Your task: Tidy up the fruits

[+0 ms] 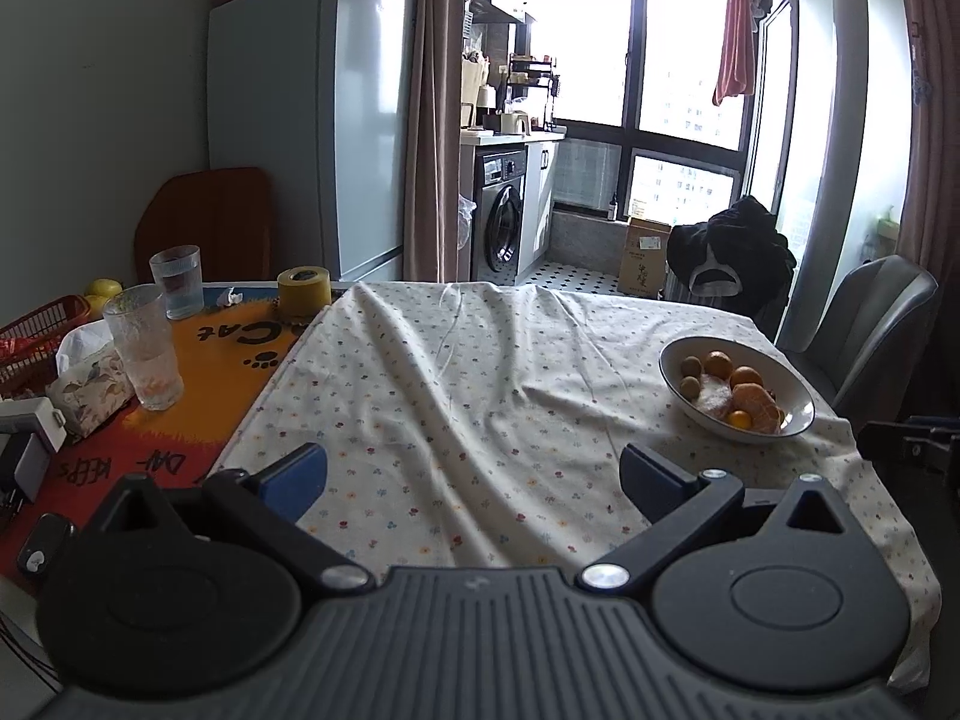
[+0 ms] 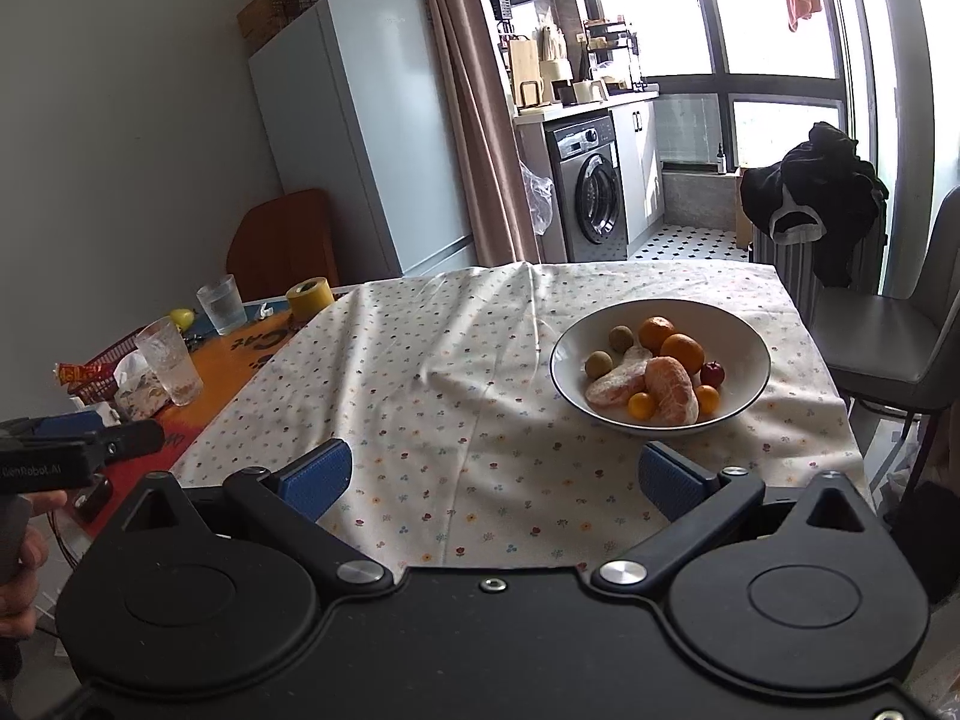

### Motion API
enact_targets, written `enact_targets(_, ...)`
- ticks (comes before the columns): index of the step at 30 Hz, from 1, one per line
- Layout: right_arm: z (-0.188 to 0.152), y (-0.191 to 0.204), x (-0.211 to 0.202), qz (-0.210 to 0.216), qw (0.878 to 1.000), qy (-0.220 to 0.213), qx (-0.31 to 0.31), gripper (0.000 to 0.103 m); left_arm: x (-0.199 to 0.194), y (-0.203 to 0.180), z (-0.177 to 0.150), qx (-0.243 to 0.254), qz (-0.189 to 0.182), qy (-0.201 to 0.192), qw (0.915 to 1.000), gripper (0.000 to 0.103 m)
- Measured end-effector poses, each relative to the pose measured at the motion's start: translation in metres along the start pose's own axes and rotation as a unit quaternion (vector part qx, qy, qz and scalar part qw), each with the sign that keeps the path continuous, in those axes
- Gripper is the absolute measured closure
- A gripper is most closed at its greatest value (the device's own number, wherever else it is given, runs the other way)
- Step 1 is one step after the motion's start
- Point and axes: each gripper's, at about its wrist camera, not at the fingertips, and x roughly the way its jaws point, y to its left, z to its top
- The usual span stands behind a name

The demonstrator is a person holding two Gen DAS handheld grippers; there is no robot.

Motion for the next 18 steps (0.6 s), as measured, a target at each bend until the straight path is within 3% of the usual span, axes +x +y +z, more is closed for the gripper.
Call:
enact_targets(6, -0.005, 0.005, -0.008, 0.002, 1.0, 0.004, -0.006, 0.0, -0.009, -0.005, -0.005, 0.021, -0.001, 0.004, 0.9998, 0.0)
enact_targets(18, -0.007, 0.008, -0.009, 0.004, 1.0, 0.015, -0.006, 0.0, -0.013, -0.003, -0.005, 0.009, -0.002, 0.005, 0.9999, 0.0)
